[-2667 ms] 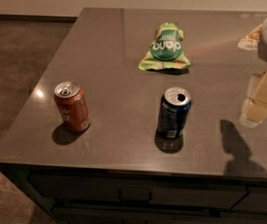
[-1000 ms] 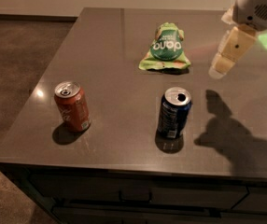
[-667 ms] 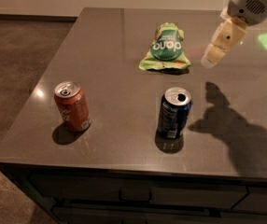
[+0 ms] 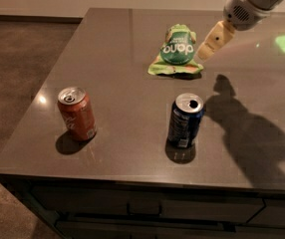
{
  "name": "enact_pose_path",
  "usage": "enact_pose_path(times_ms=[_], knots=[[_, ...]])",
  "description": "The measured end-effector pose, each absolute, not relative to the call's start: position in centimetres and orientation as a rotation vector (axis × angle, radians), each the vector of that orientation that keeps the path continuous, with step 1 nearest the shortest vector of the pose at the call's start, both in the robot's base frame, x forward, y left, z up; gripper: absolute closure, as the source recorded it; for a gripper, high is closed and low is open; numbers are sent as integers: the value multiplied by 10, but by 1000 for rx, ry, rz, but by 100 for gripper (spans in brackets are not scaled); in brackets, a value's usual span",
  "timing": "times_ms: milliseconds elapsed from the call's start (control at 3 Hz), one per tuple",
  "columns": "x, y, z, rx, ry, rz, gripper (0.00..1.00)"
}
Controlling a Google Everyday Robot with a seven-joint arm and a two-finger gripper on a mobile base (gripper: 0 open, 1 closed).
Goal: Move green rice chip bag near coke can
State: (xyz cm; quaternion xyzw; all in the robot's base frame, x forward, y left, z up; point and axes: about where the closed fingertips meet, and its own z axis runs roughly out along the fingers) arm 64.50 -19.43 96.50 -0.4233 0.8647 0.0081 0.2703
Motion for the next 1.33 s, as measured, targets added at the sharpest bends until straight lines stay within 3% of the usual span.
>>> enact_pose_path(times_ms=[1333], knots=[[764, -195, 914, -767, 2392, 65, 0]])
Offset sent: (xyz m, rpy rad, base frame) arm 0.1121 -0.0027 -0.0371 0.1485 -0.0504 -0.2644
